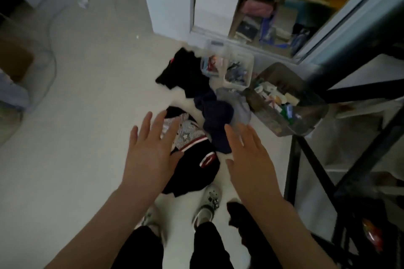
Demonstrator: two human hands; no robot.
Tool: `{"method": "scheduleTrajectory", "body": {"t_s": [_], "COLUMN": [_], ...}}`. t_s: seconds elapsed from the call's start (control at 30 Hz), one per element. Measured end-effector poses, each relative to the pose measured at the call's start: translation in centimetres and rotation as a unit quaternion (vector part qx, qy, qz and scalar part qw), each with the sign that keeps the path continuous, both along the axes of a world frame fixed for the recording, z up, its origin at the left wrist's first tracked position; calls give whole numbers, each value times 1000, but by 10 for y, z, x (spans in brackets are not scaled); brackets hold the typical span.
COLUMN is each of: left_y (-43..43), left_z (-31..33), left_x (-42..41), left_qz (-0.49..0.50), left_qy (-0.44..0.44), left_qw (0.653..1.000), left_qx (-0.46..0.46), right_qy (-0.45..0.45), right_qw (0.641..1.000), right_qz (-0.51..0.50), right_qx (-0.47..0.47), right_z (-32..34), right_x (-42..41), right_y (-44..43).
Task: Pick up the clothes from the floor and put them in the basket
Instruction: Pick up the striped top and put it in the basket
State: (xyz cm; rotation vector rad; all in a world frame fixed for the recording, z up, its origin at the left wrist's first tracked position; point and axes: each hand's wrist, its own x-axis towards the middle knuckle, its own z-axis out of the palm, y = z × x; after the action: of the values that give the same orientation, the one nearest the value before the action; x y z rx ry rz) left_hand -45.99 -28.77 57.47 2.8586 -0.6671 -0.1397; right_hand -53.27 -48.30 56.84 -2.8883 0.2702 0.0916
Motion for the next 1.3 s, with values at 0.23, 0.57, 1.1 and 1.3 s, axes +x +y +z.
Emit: {"method": "scheduleTrajectory", "body": {"t_s": [0.23, 0.57, 1.1, 1.3], "left_y": [-19, -33, -31, -27], "left_z": [-164, -513, -775, -777], "left_x": [73, 118, 183, 145], "left_qz": [-13, -39, -77, -113], "left_qy": [80, 156, 215, 267], "left_qw": [996, 980, 952, 932], "left_qx": [37, 113, 201, 216], "right_qy": [66, 240, 378, 381], "right_qw": [995, 948, 874, 872], "right_qz": [70, 208, 304, 304], "right_qx": [12, -29, -18, -32], "right_z": [-146, -477, -742, -752], "right_x": [76, 137, 222, 172], "right_y": [-41, -42, -11, -10]}}
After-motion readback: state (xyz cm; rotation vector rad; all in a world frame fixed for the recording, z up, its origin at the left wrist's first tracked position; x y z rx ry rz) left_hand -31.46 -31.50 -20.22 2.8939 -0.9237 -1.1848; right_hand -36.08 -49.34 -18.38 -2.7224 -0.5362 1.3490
